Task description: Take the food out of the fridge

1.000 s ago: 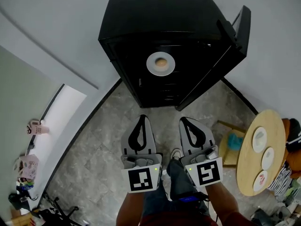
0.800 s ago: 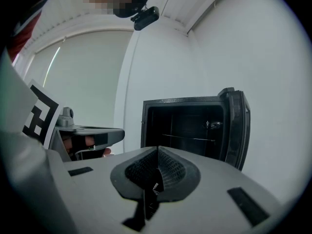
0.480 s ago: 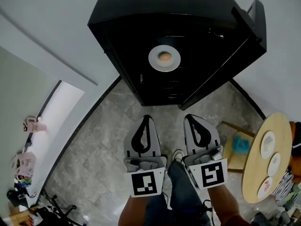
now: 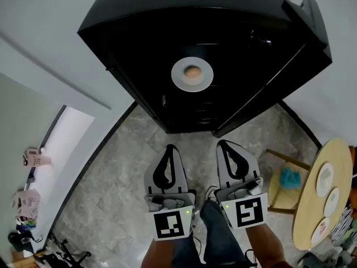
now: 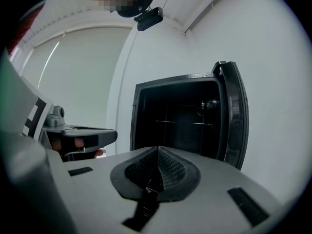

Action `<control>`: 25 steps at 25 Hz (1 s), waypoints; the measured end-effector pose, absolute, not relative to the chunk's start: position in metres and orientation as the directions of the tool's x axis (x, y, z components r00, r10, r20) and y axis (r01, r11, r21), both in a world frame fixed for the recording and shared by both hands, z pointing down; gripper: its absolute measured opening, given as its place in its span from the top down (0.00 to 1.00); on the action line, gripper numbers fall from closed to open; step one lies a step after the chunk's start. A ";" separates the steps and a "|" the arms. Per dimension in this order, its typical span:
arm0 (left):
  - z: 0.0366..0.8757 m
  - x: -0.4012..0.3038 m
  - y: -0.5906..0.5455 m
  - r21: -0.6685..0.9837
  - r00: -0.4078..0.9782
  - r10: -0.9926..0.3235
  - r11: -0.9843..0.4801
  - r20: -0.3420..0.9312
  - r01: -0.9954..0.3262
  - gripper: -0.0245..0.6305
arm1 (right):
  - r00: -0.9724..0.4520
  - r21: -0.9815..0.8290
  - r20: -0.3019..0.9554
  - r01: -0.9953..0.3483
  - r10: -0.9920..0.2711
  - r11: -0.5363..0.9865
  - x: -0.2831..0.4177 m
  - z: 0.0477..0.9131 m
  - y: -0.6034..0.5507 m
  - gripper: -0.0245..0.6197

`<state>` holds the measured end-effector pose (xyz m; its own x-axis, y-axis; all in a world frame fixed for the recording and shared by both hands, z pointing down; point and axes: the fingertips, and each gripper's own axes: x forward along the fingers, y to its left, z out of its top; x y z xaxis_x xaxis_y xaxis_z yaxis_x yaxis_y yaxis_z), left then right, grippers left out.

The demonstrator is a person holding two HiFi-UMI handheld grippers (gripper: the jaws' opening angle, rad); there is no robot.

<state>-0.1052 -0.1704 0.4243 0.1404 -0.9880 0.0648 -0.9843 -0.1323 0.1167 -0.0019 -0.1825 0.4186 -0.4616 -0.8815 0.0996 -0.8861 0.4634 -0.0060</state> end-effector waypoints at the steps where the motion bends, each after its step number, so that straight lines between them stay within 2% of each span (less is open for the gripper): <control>1: 0.429 -0.106 -0.173 0.117 0.140 -0.988 -0.132 0.062 -0.984 0.94 | -0.459 -0.006 0.094 -0.888 -0.883 0.461 -0.002 0.423 -0.185 0.93; 13: 0.493 -0.110 -0.182 0.092 0.146 -0.985 -0.138 0.087 -0.986 0.94 | -0.437 -0.023 0.114 -0.899 -0.892 0.437 -0.008 0.487 -0.197 0.93; 25: 0.507 -0.111 -0.185 0.097 0.148 -0.985 -0.139 0.092 -0.985 0.94 | -0.440 -0.029 0.143 -0.897 -0.886 0.441 -0.013 0.508 -0.205 0.93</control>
